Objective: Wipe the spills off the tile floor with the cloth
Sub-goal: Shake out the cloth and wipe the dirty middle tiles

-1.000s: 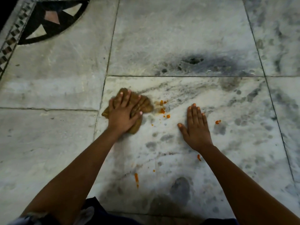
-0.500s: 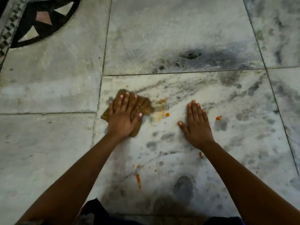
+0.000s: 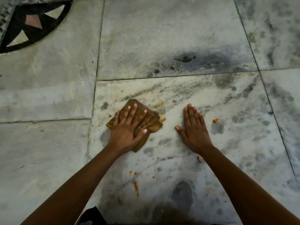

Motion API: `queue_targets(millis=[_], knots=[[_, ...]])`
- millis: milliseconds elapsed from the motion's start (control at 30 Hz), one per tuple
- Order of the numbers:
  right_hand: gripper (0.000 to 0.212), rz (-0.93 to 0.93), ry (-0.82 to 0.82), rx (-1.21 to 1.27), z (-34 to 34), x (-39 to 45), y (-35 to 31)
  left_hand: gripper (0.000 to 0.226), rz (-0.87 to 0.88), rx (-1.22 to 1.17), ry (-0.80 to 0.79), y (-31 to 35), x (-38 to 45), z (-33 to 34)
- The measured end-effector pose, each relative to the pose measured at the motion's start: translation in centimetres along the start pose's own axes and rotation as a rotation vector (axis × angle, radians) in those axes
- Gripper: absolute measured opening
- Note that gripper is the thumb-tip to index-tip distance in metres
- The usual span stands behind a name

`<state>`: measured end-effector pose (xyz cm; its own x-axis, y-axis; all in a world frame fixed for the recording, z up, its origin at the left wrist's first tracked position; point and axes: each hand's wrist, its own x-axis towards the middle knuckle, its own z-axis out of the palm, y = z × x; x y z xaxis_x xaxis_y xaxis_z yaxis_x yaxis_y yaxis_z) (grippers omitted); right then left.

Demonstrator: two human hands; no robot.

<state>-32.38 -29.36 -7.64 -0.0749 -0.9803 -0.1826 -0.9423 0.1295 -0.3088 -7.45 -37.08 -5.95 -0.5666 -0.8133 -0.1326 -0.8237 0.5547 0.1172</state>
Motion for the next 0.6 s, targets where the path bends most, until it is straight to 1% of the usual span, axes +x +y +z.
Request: queue_targets(millis=[67,133,200,233,300,367,433,467,533,600], knots=[[0.088,0.001,-0.003,-0.007,0.0,0.0,0.0,0.063,-0.112,0.001,-0.01,-0.7,1.9,-0.3],[0.089,-0.009,-0.008,-0.017,0.1,0.0,0.0,0.062,-0.24,-0.013,-0.043,0.1,5.4,-1.0],[0.092,-0.025,-0.012,-0.005,-0.1,0.2,0.0,0.062,-0.305,-0.054,-0.096,1.7,9.2,-1.8],[0.094,-0.034,-0.022,0.007,-0.2,0.3,0.0,0.063,-0.297,-0.056,-0.126,2.9,10.4,-2.1],[0.097,-0.044,-0.025,0.019,-0.4,0.1,0.0,0.064,-0.198,-0.022,-0.166,5.3,10.7,-2.2],[0.092,-0.041,-0.01,-0.014,-0.5,-0.7,0.3,0.064,-0.057,0.022,-0.141,7.0,7.9,-1.5],[0.083,-0.039,-0.033,-0.042,-0.7,-1.6,0.6,0.065,0.046,0.012,-0.086,6.6,3.8,-0.7],[0.081,-0.048,-0.043,-0.051,-0.6,-1.9,0.8,0.064,0.062,0.003,-0.062,5.7,2.0,-0.2],[0.081,-0.062,-0.042,-0.057,-0.3,-2.2,1.1,0.065,0.04,0.016,-0.036,3.1,0.0,0.0],[0.083,-0.077,-0.022,-0.061,-0.2,-2.0,1.2,0.067,-0.049,0.035,-0.04,1.2,1.0,-0.6]])
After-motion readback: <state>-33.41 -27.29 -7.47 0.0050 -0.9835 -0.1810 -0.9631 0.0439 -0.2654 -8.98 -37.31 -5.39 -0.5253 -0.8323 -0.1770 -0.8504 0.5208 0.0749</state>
